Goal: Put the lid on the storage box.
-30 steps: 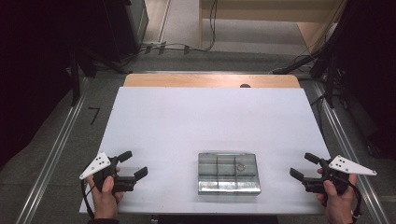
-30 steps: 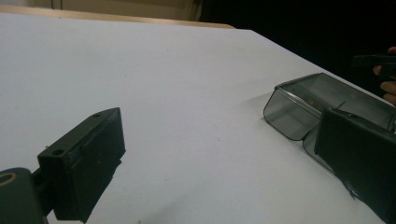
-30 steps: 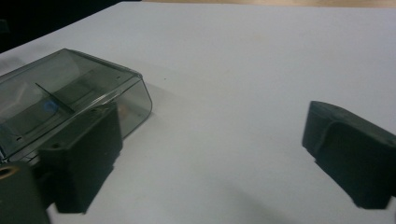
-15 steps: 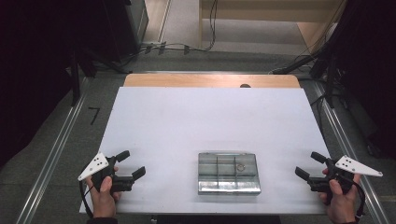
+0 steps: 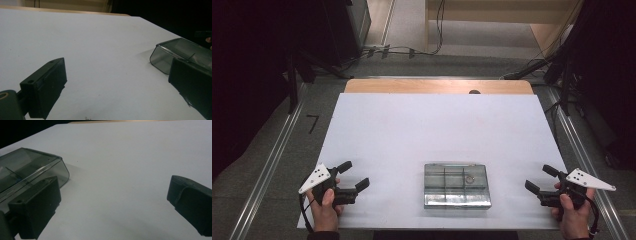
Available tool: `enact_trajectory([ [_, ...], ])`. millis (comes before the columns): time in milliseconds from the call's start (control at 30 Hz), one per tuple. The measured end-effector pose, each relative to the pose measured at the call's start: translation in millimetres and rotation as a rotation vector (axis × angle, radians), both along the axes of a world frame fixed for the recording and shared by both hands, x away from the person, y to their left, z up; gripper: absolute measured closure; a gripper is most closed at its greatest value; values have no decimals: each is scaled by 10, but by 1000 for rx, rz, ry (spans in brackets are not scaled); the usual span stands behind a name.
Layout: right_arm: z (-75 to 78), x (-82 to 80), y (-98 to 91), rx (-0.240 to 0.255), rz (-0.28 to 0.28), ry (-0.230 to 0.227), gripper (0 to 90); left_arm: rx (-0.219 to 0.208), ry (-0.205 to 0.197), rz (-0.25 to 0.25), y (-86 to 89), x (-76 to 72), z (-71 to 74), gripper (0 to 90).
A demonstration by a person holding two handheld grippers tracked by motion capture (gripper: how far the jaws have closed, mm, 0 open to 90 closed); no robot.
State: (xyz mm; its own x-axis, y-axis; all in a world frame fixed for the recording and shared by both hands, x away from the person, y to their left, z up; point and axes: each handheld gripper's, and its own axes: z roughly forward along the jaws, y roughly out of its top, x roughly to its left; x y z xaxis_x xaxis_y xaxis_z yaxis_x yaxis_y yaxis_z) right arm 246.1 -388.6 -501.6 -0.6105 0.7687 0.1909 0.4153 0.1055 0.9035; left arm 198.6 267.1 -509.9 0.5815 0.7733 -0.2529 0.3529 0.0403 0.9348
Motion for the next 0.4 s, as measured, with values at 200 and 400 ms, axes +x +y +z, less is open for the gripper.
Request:
enact_trajectory([
  [200, -5, 4, -46, 42, -22, 3, 0, 37, 4, -8, -40, -4, -4, 9],
  [400, -14, 31, -51, 63, -27, 18, 0, 43, 9, -9, -55, 21, -7, 9],
])
